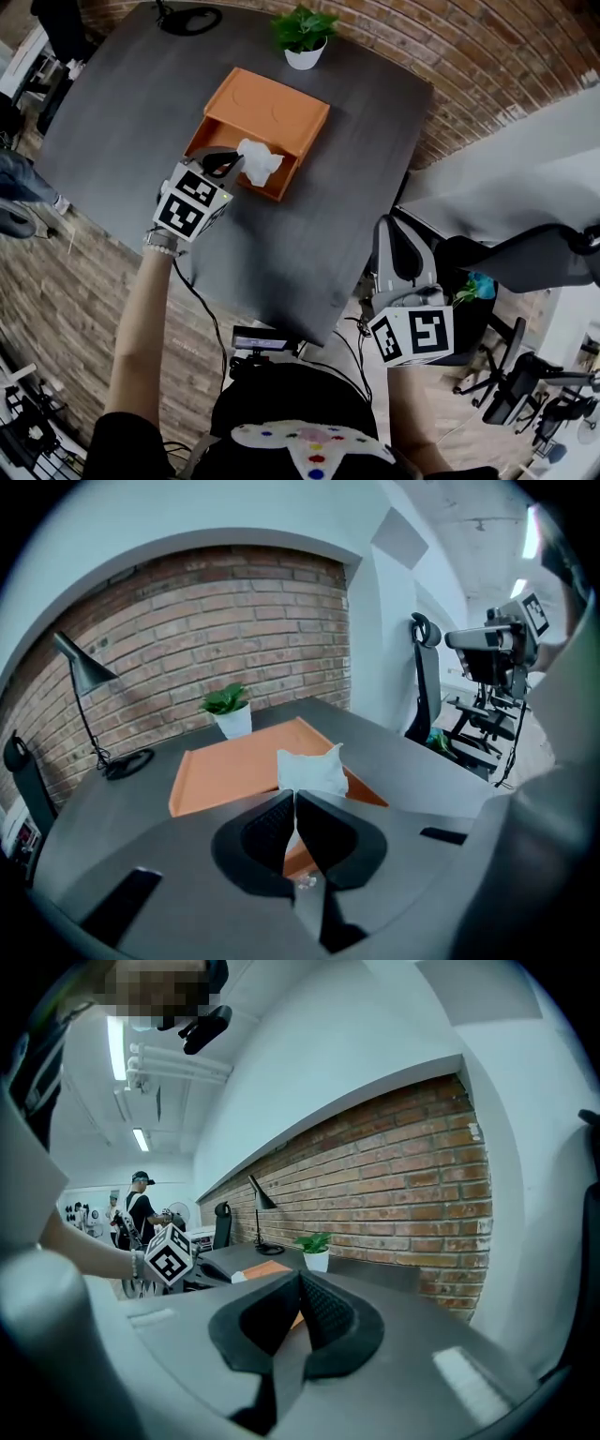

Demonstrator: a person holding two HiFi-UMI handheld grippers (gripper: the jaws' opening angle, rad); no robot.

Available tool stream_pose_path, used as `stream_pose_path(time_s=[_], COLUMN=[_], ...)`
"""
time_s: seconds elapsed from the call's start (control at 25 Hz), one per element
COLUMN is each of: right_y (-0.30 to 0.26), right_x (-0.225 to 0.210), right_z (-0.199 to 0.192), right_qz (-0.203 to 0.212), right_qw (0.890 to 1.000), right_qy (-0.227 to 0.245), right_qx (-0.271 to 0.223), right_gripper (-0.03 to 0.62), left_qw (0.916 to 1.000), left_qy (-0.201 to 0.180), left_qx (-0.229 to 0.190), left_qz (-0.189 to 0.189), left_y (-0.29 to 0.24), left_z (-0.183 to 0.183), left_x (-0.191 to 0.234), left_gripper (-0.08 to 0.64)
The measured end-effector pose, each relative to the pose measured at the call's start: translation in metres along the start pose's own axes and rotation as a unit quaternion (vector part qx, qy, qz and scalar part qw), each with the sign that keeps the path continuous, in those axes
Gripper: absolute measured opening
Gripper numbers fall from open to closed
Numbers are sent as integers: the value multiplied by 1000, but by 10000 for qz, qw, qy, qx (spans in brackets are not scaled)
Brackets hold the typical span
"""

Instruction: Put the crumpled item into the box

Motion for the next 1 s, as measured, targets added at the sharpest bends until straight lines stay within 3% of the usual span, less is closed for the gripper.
stream_pose_path(time_s=[0.36,0.48,0.76,1.0], right_y=[4,5,9,11], right_x=[-9,-11,-18,-19], right_z=[-14,-16,-20,-20], right_qz=[-184,-227,-265,-120], right_qw=[9997,9996,9994,9997], right_qy=[-42,-72,-62,0], right_qx=[140,180,218,217], right_gripper=[9,9,9,9], left_qw=[9884,9866,9893,9974], left_qy=[-630,-460,-105,225], left_qx=[1075,1158,1130,549], left_qz=[-865,-1052,-915,-408], left_y=[-50,-58,-60,-38], left_z=[-13,-16,-18,-7], left_x=[12,17,23,22], left_gripper=[12,14,105,140])
Point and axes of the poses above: the fingertips, and each gripper's own axes: y backward along the fingers, x to its left, z out of its top, the point moved 6 cm from there along y, backward along the fingers, and after that the axes turned 3 degrees about x, right-handed, at the moved point
